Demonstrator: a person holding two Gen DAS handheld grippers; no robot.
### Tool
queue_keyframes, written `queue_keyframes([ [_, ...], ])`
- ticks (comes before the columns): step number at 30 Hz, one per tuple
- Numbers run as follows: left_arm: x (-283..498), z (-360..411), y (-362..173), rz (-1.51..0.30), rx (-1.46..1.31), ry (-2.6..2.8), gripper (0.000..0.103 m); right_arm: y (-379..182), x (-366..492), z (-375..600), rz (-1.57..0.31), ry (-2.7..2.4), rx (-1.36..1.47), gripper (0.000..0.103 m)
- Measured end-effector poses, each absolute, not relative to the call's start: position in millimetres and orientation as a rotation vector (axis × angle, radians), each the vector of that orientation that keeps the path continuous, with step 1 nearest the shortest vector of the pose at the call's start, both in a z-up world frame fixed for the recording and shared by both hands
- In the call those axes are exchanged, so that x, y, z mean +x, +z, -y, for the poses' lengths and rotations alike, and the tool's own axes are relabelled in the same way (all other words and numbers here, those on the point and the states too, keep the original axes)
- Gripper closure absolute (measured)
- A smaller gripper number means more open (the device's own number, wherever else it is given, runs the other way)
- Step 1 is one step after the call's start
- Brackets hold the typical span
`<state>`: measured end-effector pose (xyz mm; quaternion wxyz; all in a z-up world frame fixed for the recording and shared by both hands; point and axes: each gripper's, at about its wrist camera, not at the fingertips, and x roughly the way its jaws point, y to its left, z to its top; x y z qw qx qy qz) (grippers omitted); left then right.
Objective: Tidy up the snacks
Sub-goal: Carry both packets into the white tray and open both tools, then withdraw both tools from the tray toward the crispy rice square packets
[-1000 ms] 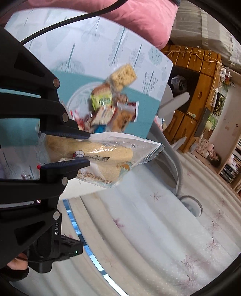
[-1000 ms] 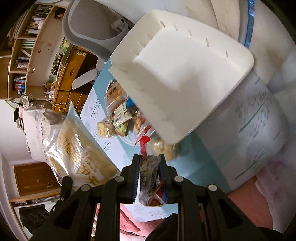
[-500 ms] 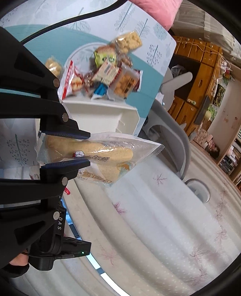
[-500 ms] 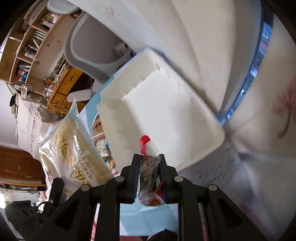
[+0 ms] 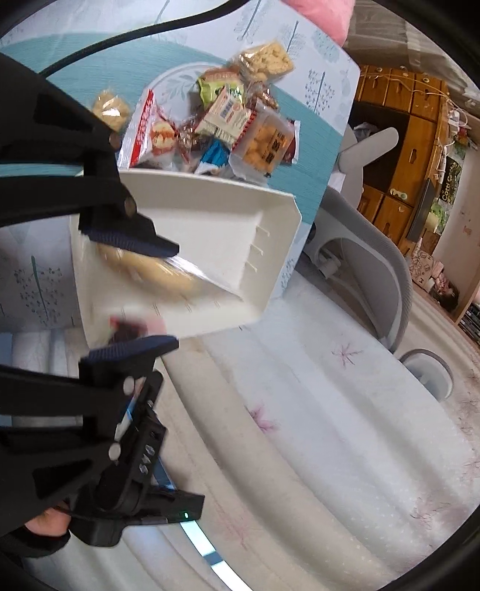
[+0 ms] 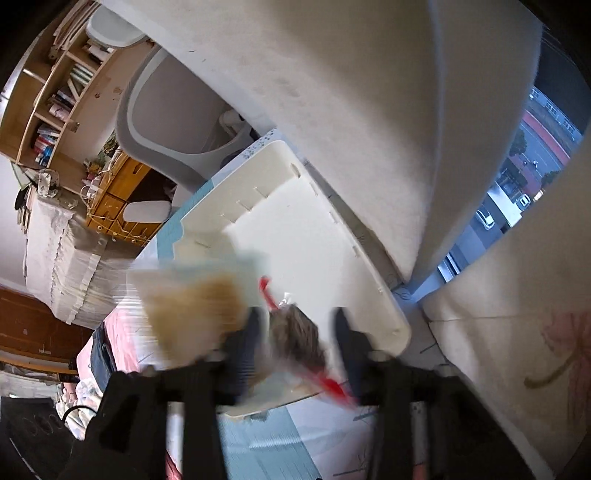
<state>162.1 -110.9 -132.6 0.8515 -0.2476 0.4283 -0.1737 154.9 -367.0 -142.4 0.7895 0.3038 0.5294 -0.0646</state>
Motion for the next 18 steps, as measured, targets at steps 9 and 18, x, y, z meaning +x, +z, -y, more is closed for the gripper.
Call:
queue_keyframes([
  [9,157,101,-152,-1.031,-0.509,-0.293,0.054,-162,151,358,-1.225,-0.142,0.690,0.041],
  [18,137,64,-180,-1.146,-0.490,-0.217,0.054,-185,139,323,-1.316,-0.140,0.662,0.041],
])
